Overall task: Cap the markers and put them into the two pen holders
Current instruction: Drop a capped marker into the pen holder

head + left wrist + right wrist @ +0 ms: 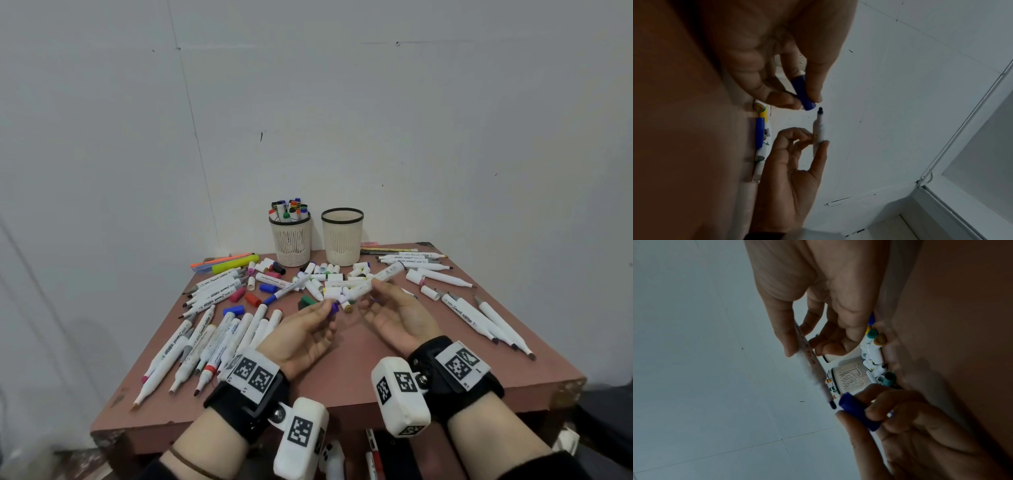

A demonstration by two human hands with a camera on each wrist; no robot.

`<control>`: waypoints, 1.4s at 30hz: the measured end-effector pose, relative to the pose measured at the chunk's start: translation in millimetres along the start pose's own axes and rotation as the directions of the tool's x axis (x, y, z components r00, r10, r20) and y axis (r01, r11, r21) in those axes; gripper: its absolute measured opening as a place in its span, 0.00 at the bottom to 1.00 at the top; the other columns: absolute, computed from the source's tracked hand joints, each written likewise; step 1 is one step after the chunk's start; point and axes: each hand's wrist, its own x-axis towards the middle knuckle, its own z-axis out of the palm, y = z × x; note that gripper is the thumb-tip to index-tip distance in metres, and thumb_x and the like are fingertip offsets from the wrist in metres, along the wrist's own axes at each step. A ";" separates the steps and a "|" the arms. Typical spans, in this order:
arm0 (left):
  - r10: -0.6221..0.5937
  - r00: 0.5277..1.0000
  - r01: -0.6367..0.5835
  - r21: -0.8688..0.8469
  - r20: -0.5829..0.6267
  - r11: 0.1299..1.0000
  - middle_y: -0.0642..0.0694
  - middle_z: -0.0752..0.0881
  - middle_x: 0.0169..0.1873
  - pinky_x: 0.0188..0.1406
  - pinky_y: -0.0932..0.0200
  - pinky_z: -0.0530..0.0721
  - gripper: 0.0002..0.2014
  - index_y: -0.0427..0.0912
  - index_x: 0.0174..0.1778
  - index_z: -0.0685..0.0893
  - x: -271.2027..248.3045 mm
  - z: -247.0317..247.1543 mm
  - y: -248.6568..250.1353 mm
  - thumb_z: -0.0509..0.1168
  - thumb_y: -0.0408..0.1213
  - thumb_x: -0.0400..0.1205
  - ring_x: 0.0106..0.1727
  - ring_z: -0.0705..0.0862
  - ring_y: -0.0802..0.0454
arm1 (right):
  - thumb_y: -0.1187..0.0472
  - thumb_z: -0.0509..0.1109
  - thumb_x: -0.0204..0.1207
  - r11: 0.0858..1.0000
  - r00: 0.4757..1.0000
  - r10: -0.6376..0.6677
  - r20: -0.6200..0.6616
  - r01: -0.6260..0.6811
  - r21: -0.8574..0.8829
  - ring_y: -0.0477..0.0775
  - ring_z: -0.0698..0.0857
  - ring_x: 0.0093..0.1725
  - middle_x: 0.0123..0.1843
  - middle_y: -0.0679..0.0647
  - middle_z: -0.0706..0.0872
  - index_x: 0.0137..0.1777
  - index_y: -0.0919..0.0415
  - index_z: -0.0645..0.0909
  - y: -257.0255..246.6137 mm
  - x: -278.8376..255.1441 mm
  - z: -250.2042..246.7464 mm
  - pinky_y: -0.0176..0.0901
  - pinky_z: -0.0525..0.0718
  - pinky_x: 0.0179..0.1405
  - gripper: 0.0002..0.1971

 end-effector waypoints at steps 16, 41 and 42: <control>0.164 0.986 -0.166 0.067 0.040 0.984 0.42 0.89 0.33 0.33 0.67 0.86 0.10 0.34 0.47 0.84 -0.5 -5.5 -1.7 0.65 0.18 0.75 0.32 0.88 0.54 | 0.75 0.68 0.63 0.995 0.995 -0.058 0.078 0.064 -0.075 0.53 0.81 0.40 0.42 0.60 0.85 0.40 0.62 0.82 2.0 -1.6 1.1 0.37 0.85 0.32 0.10; 0.403 0.915 -0.392 0.266 0.013 0.881 0.44 0.90 0.30 0.35 0.70 0.83 0.10 0.35 0.49 0.87 -4.1 -1.0 -6.1 0.70 0.21 0.73 0.31 0.87 0.57 | 0.66 0.92 0.26 0.983 0.985 -0.060 0.162 0.087 -0.162 0.57 0.91 0.46 0.43 0.61 0.90 0.51 0.69 0.78 4.4 4.1 -5.4 0.42 0.89 0.41 0.47; 0.399 0.917 -0.388 0.265 0.012 0.883 0.44 0.89 0.30 0.35 0.70 0.84 0.10 0.34 0.49 0.87 -3.4 -1.4 -6.4 0.70 0.21 0.73 0.30 0.87 0.57 | 0.67 0.92 0.26 0.983 0.986 -0.053 0.158 0.079 -0.164 0.57 0.91 0.46 0.45 0.62 0.90 0.52 0.69 0.78 4.4 5.0 -5.8 0.42 0.89 0.41 0.47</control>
